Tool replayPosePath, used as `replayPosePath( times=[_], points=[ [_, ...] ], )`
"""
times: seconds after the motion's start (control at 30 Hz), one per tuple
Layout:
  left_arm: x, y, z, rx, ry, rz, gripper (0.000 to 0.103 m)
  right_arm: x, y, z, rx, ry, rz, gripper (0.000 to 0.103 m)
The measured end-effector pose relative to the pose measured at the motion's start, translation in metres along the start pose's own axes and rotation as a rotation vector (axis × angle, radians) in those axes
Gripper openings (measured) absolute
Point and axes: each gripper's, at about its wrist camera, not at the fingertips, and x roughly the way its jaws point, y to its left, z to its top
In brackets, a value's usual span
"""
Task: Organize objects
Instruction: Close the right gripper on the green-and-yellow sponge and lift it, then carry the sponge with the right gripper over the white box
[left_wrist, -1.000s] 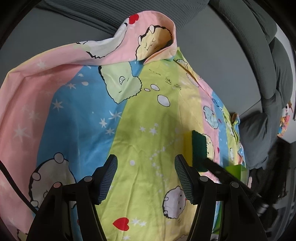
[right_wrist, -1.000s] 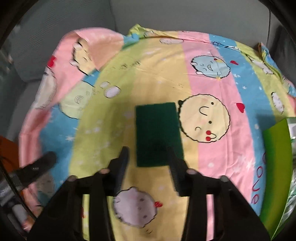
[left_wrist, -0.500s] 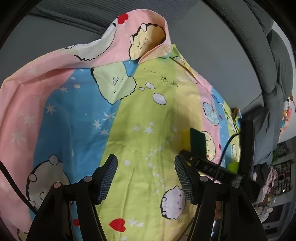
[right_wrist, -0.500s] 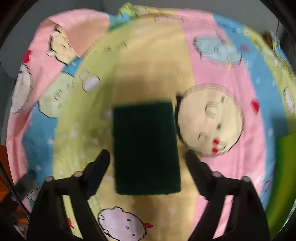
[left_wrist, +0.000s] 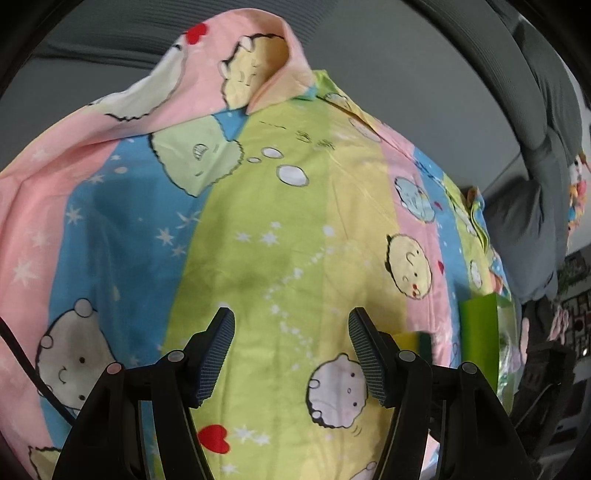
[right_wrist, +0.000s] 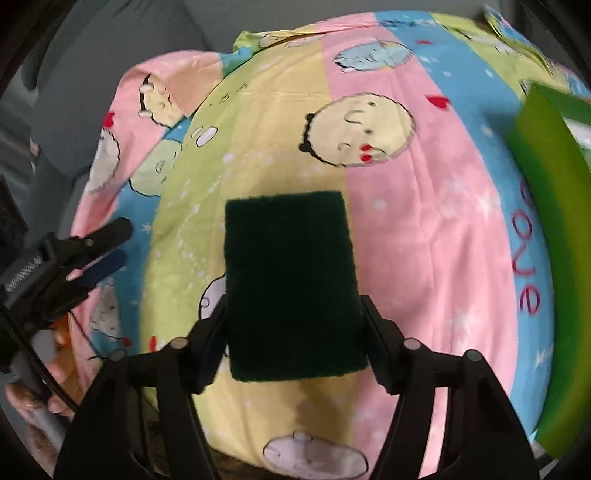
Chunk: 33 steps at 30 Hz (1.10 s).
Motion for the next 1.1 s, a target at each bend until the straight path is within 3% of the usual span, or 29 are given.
replayPosePath(
  times=[0.03,0.2,0.3,0.33,0.4,0.47,0.53,0.7,0.87,0.97,1.1],
  points=[
    [0.001,-0.004,-0.002,0.01,0.003,0.001,0.064,0.0,-0.001,-0.001,0.008,-0.004,0.016,0.079],
    [0.011,-0.019,-0.01,0.043,0.038,-0.023,0.064,-0.013,-0.008,0.0,0.025,-0.08,-0.018,0.079],
    [0.019,-0.028,-0.013,0.055,0.078,-0.056,0.064,-0.028,-0.018,0.004,0.052,-0.14,0.052,0.079],
    [0.023,-0.033,-0.016,0.065,0.099,-0.074,0.064,-0.031,-0.022,0.005,0.063,-0.163,0.079,0.076],
    [0.027,-0.042,-0.022,0.086,0.129,-0.096,0.064,-0.035,-0.033,0.008,0.097,-0.192,0.114,0.06],
    [0.031,-0.053,-0.03,0.117,0.159,-0.121,0.064,-0.03,-0.044,0.01,0.14,-0.18,0.148,0.045],
    [0.037,-0.065,-0.039,0.163,0.196,-0.126,0.064,-0.021,-0.054,0.012,0.184,-0.14,0.192,0.04],
    [0.052,-0.083,-0.055,0.235,0.248,-0.096,0.064,-0.012,-0.061,0.013,0.214,-0.099,0.238,0.042],
    [0.069,-0.094,-0.066,0.255,0.31,-0.114,0.064,0.005,-0.058,0.01,0.211,-0.019,0.269,0.042],
    [0.071,-0.103,-0.07,0.28,0.29,-0.11,0.064,0.014,-0.053,0.008,0.189,0.012,0.244,0.042],
    [0.065,-0.114,-0.073,0.3,0.267,-0.145,0.063,0.01,-0.054,0.008,0.191,-0.009,0.256,0.041]
  ],
)
